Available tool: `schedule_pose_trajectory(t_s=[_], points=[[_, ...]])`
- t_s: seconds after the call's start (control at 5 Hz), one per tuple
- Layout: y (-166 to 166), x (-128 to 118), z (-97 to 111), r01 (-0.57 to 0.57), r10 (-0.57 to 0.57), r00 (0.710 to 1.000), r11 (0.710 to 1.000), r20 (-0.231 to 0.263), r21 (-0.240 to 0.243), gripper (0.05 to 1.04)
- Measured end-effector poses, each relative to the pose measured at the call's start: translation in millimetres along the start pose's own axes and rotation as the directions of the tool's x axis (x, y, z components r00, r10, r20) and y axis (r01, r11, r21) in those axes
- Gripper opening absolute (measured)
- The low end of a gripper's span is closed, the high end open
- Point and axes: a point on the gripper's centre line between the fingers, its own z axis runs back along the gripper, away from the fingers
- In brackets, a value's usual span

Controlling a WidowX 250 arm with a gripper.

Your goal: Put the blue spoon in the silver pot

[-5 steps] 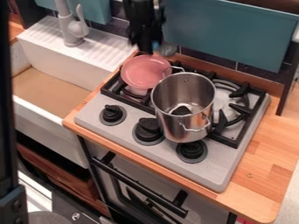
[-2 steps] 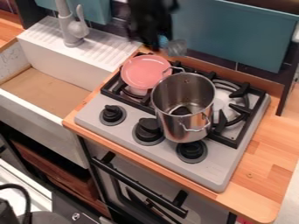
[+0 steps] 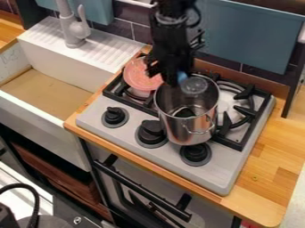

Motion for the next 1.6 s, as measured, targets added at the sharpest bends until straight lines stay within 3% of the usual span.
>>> schedule_pose_trajectory(t_s=[0.2, 0.4, 0.8, 1.0, 1.2, 1.4, 1.6], points=[[-2.1, -5.5, -3.8, 0.019, -0.019, 0.999, 1.000, 0.043, -0.013, 0.319], [-1.2, -4.9, -3.7, 0.023, -0.023, 0.999, 1.000, 0.049, -0.012, 0.376], [3.7, -7.0, -3.0, 0.007, -0.008, 0.999, 1.000, 0.045, 0.025, 0.940], [0.7, -7.7, 3.3, 0.010, -0.011, 1.000, 0.999, 0.025, 0.037, 0.998], [-1.2, -1.0, 15.5, 0.008, -0.008, 1.000, 1.000, 0.000, 0.018, 0.998], [-8.1, 18.5, 33.5, 0.000, 0.000, 1.000, 1.000, -0.027, -0.024, 0.998], [-13.5, 44.5, 43.8, -0.007, 0.007, 1.000, 0.998, -0.002, -0.064, 0.998]])
